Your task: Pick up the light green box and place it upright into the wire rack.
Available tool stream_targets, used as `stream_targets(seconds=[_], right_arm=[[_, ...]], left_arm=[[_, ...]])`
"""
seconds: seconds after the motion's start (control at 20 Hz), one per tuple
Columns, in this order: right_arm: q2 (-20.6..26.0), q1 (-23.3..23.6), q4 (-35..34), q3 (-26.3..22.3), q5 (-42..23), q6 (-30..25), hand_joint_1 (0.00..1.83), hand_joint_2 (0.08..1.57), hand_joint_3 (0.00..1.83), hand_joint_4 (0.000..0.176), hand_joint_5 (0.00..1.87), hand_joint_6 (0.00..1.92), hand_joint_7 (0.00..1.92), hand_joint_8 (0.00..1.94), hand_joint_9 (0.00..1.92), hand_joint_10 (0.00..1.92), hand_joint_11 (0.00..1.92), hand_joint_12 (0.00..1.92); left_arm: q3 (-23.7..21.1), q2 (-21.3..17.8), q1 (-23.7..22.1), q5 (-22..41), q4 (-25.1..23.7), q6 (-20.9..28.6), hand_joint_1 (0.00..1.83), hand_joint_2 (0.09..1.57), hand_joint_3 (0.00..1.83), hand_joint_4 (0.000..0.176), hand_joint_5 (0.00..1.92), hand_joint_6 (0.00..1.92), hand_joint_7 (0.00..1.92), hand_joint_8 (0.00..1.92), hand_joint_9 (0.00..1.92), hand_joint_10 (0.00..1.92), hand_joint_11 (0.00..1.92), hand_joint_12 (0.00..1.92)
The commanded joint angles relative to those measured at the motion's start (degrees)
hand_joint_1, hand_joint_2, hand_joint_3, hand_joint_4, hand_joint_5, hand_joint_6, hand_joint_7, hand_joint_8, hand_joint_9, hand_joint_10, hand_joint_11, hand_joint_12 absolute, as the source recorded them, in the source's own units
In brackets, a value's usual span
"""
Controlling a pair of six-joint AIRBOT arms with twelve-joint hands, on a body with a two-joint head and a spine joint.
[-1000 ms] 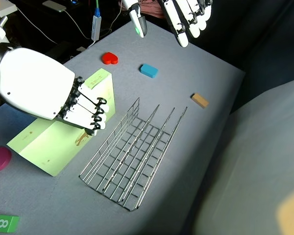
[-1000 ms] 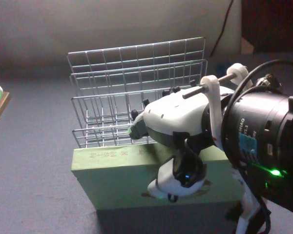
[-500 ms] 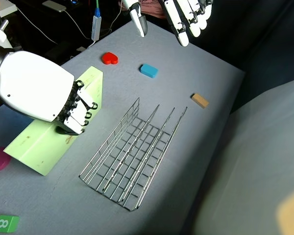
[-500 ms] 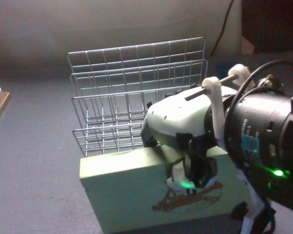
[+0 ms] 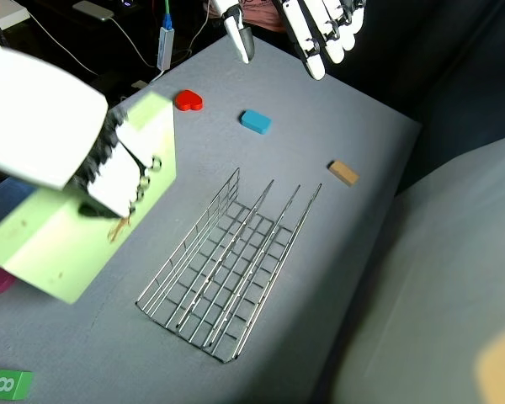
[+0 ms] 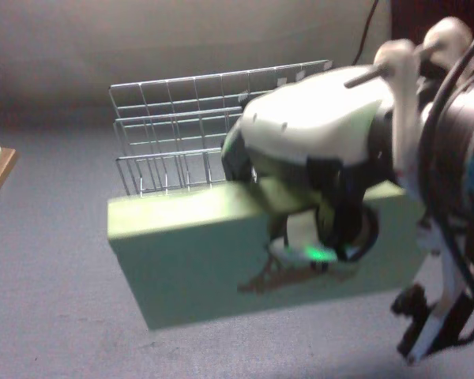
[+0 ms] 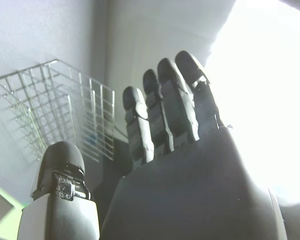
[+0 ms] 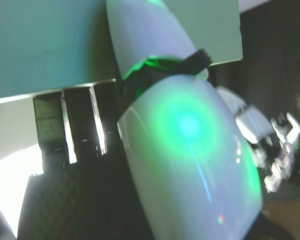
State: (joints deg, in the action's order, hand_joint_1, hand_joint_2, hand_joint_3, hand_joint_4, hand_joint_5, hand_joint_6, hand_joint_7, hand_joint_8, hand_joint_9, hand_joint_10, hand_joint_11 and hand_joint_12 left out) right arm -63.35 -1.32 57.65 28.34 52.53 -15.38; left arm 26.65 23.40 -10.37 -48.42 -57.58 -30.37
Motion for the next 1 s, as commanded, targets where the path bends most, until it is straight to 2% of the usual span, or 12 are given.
stream_targets(seconds=[0.0, 0.15, 0.45, 0.6, 0.95], right_arm=[[0.1, 1.83, 4.53, -0.18, -1.16, 0.87, 1.35, 1.2, 0.0, 0.0, 0.68, 1.18, 0.9, 1.19, 0.75, 1.51, 0.65, 1.58], [0.14, 6.2, 4.56, 0.04, -0.03, 3.5, 1.35, 1.2, 0.0, 0.0, 0.71, 1.17, 0.89, 1.19, 0.76, 1.5, 0.65, 1.58], [-2.07, 10.6, 8.0, 3.77, -1.98, 3.19, 1.35, 1.2, 0.0, 0.0, 0.69, 1.19, 0.87, 1.2, 0.76, 1.51, 0.64, 1.58], [-4.6, 10.73, 8.1, 7.47, -3.3, 3.25, 1.35, 1.2, 0.0, 0.0, 0.69, 1.18, 0.9, 1.18, 0.76, 1.51, 0.65, 1.58], [-11.27, 7.4, 8.8, 15.42, -5.14, 2.04, 1.35, 1.2, 0.0, 0.0, 0.7, 1.19, 0.9, 1.16, 0.75, 1.51, 0.62, 1.59]], left_arm=[[-0.14, -0.1, -0.84, 2.74, -4.35, -0.44, 0.23, 1.23, 0.0, 0.06, 0.4, 0.0, 0.36, 0.0, 0.33, 0.0, 0.0, 0.83], [-0.25, -0.1, -0.97, 2.64, -4.31, -0.44, 0.23, 1.23, 0.0, 0.06, 0.4, 0.0, 0.35, 0.0, 0.33, 0.0, 0.0, 0.83], [-0.76, -0.1, -1.13, 2.62, -3.6, -0.66, 0.23, 1.23, 0.0, 0.06, 0.4, 0.0, 0.35, 0.0, 0.31, 0.0, 0.0, 0.81], [-0.83, -0.1, -1.24, 2.87, -3.6, -0.83, 0.23, 1.23, 0.0, 0.059, 0.4, 0.0, 0.35, 0.0, 0.32, 0.0, 0.0, 0.82], [-0.97, -0.07, -1.61, 2.95, -3.58, -0.98, 0.23, 1.23, 0.0, 0.059, 0.41, 0.0, 0.36, 0.0, 0.32, 0.0, 0.0, 0.85]])
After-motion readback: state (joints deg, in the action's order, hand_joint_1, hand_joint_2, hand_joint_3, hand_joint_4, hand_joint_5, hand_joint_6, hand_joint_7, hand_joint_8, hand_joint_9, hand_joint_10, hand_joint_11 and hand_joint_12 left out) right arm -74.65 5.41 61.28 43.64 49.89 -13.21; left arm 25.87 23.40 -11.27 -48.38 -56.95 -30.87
